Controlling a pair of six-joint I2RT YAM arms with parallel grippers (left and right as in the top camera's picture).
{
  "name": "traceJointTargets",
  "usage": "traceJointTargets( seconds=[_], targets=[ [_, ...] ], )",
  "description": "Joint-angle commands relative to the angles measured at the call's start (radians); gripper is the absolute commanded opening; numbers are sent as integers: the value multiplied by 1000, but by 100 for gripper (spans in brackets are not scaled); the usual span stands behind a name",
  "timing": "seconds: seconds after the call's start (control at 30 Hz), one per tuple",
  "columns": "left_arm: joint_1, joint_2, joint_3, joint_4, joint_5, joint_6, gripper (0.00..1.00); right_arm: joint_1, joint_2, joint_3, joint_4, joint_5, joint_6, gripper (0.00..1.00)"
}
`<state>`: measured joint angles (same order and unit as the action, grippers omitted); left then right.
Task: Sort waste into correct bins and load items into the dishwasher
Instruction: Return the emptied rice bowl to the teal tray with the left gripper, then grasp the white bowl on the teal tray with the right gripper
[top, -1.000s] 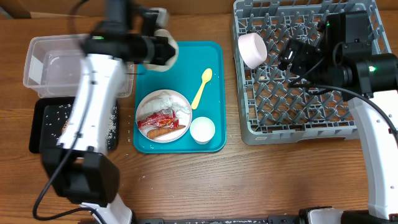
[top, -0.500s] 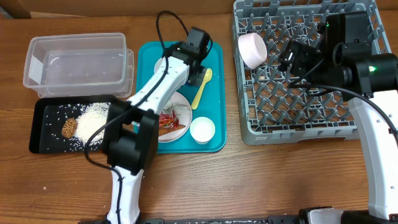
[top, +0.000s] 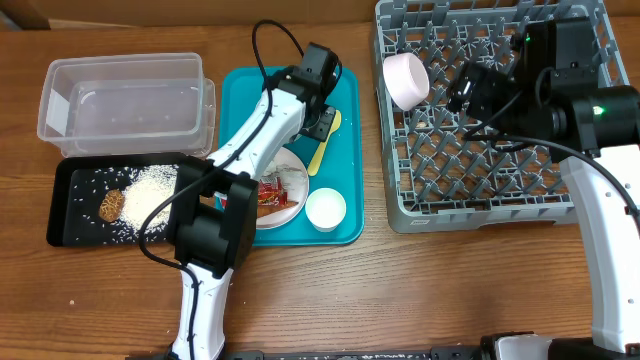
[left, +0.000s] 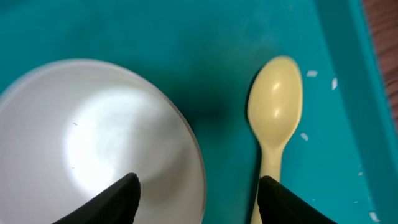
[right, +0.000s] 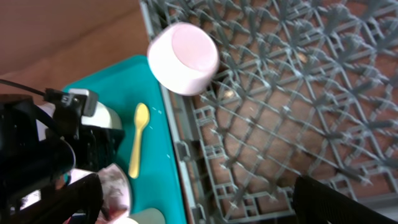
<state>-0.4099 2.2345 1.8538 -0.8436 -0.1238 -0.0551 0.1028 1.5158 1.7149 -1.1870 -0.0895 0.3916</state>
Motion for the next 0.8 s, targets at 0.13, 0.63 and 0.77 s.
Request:
traceJointTargets(
  seconds=[0.13, 0.63, 0.77],
  targets=[
    [117, -43, 410, -277, 40, -166, 66, 82, 14, 12, 179, -102, 44, 96],
    [423, -48, 701, -575, 300, -140, 65, 398, 449, 12, 597, 74, 246, 88],
    [423, -48, 701, -582, 264, -121, 65, 407, 582, 12, 684, 47, 272, 86]
  ],
)
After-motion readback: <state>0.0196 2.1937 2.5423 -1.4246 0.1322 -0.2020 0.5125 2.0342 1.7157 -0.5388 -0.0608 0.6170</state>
